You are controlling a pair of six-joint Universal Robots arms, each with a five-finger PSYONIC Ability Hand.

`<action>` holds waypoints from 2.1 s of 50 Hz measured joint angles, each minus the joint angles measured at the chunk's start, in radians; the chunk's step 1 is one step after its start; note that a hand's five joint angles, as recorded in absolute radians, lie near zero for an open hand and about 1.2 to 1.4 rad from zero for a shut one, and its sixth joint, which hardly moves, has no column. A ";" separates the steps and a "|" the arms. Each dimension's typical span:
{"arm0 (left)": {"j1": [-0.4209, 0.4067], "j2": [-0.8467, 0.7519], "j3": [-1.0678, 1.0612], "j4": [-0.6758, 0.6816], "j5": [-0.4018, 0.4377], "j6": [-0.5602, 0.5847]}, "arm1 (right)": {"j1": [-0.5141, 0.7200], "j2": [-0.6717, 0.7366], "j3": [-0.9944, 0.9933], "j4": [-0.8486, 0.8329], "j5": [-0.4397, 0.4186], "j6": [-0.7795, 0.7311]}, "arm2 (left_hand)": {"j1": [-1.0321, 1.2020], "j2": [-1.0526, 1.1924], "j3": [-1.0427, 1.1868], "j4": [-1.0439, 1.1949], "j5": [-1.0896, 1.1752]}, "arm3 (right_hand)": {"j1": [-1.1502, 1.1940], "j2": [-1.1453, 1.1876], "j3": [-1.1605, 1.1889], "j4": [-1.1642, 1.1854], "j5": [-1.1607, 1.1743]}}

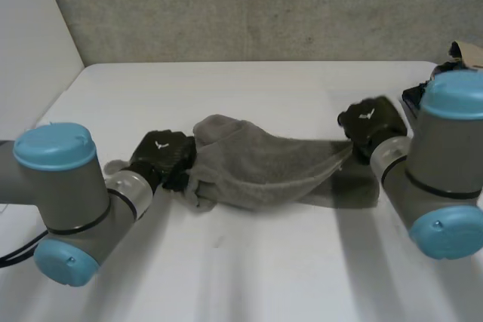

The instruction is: Fold the laundry.

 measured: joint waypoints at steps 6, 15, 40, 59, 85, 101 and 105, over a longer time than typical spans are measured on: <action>-0.001 0.204 0.008 -0.126 -0.012 0.045 | -0.012 -0.191 -0.019 0.083 -0.003 -0.059 | 0.000 0.000 0.000 0.000 0.000 | 0.000 0.000 0.000 0.000 0.000; 0.065 0.592 0.099 -0.219 -0.004 0.123 | -0.036 -0.489 -0.174 0.273 -0.027 -0.210 | 0.000 0.001 0.001 0.001 0.000 | 0.000 -0.001 0.000 0.000 0.000; 0.099 -0.106 0.582 -0.068 -0.014 0.432 | -0.100 0.042 -0.498 0.177 -0.059 -0.223 | 0.000 0.004 0.005 0.005 0.000 | 0.000 -0.001 0.000 0.000 0.008; 0.095 -0.002 0.731 0.468 -0.130 0.433 | -0.051 0.007 -0.587 -0.461 0.038 -0.142 | 0.000 0.004 0.005 0.005 0.000 | 0.000 -0.001 0.000 0.001 0.012; 0.035 0.014 -0.166 0.177 -0.118 0.531 | -0.096 0.093 0.069 -0.173 -0.137 -0.089 | -0.009 -0.020 -0.017 -0.019 0.009 | -0.001 -0.001 0.002 0.003 0.025; 0.271 0.151 -0.161 0.056 0.119 0.335 | -0.165 -0.022 0.203 -0.150 -0.194 -0.075 | -0.728 -0.781 -0.772 -0.792 -0.739 | -0.001 -0.001 0.002 0.003 0.025; 0.350 0.154 -0.166 -0.003 0.249 0.242 | -0.167 -0.021 0.203 -0.158 -0.194 -0.075 | -0.640 -0.703 -0.694 -0.703 -0.652 | -0.001 0.000 0.002 0.003 0.025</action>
